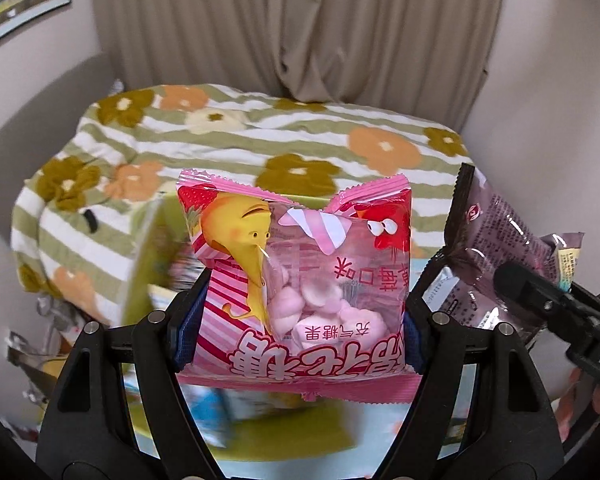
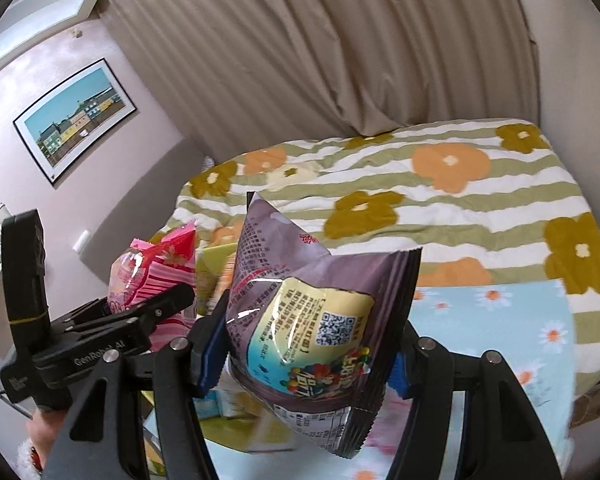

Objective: Organize snacks
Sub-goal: 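Carry both bags into the yellow-green box and open both tools to release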

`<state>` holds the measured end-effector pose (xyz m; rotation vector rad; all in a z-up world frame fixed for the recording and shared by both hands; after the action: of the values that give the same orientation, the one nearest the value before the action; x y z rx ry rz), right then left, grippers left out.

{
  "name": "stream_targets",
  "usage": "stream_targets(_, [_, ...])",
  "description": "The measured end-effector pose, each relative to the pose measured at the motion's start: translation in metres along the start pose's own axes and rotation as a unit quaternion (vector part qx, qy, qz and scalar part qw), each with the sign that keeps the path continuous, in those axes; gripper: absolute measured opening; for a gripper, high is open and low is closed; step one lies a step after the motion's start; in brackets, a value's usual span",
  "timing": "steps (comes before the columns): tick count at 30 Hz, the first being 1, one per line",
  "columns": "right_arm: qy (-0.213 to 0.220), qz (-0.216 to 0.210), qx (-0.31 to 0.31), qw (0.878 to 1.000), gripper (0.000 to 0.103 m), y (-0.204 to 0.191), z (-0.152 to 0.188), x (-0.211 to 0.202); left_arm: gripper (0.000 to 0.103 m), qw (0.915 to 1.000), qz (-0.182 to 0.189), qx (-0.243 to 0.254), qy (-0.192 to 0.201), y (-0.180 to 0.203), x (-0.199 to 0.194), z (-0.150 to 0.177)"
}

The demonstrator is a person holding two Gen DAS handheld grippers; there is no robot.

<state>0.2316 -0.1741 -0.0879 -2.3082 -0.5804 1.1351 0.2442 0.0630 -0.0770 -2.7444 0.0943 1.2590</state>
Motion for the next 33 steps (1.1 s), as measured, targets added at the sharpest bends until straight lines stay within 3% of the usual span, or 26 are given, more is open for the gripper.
stream_targets(7, [-0.021,0.009,-0.015,1.000,0.059,-0.054,0.027,0.043,0.075,0.9997,-0.012,0.001,-0.021,-0.076,0.017,0.025])
stream_targets(13, [-0.027,0.043,0.002,0.999,0.059,-0.067,0.044,0.067,0.075,0.9984,0.016,0.016,-0.052,-0.104,0.060,0.037])
stream_targets(17, [-0.025,0.068,0.029,0.997,0.059,-0.063,0.054,0.076,0.076,0.9968,0.032,0.032,-0.065,-0.107,0.087,0.039])
stream_targets(18, [-0.026,0.072,0.034,0.997,0.059,-0.061,0.057,0.078,0.080,0.9962,0.037,0.041,-0.068,-0.105,0.092,0.040])
stream_targets(19, [-0.028,0.074,0.037,0.996,0.059,-0.059,0.059,0.080,0.091,0.9957,0.037,0.050,-0.069,-0.104,0.095,0.040])
stream_targets(21, [-0.033,0.083,0.044,0.995,0.059,-0.056,0.063,0.082,0.103,0.9954,0.012,0.072,-0.062,-0.103,0.095,0.040])
stream_targets(28, [-0.050,0.079,0.024,0.995,0.059,-0.061,0.069,0.082,0.103,0.9967,0.048,0.034,-0.057,-0.113,0.080,0.049])
stream_targets(33, [-0.074,0.051,0.009,0.996,0.060,-0.073,0.075,0.088,0.103,0.9970,0.019,0.041,-0.063,-0.115,0.064,0.056])
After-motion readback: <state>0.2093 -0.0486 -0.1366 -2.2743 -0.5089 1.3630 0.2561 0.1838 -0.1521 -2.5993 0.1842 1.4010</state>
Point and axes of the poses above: each gripper's, at about its wrist camera, not at the fingertips, and x roughly the way its jaws point, y to its right, z to its underside, the point moved 3 cm from there along x, roughly the way its jaws point, and after that the axes turned 12 degrees about x, right-handed, at the moved point
